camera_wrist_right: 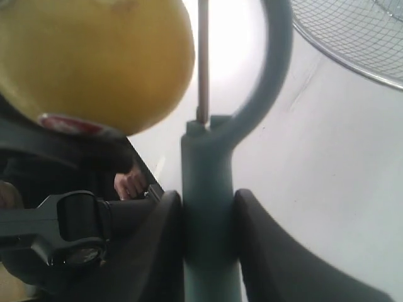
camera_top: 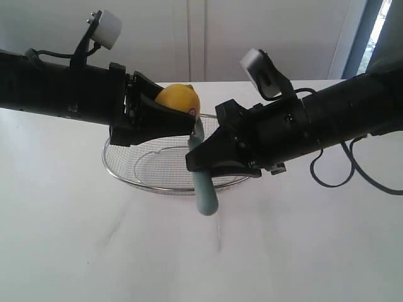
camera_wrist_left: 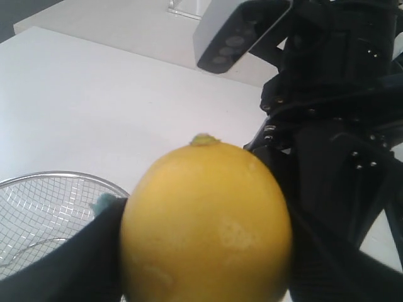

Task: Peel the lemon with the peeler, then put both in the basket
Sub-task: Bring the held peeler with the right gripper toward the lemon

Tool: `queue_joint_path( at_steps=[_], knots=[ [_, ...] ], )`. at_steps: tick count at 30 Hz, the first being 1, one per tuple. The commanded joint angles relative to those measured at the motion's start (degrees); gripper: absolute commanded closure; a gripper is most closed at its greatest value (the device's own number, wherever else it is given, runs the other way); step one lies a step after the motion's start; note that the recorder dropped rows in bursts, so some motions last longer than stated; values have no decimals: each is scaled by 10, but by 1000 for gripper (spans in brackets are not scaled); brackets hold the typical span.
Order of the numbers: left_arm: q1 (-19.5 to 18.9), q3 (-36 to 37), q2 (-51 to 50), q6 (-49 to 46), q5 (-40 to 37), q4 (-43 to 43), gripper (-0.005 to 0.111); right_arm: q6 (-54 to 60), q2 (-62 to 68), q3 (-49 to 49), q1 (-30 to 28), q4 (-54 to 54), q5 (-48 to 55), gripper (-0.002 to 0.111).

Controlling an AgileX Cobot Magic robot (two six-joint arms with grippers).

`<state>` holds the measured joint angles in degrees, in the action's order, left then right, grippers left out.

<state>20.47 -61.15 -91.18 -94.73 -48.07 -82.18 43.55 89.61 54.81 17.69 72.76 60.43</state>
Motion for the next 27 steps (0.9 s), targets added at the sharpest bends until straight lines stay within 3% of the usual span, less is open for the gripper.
queue_joint_path(
  at_steps=[1, 27],
  knots=[
    [3, -3, 3, -2, -13, -17, 107, -2, -13, -1, -1, 11, -18, 108],
    [3, -3, 3, -2, -10, -17, 107, -50, -88, -1, -1, -23, -62, 108]
  ],
)
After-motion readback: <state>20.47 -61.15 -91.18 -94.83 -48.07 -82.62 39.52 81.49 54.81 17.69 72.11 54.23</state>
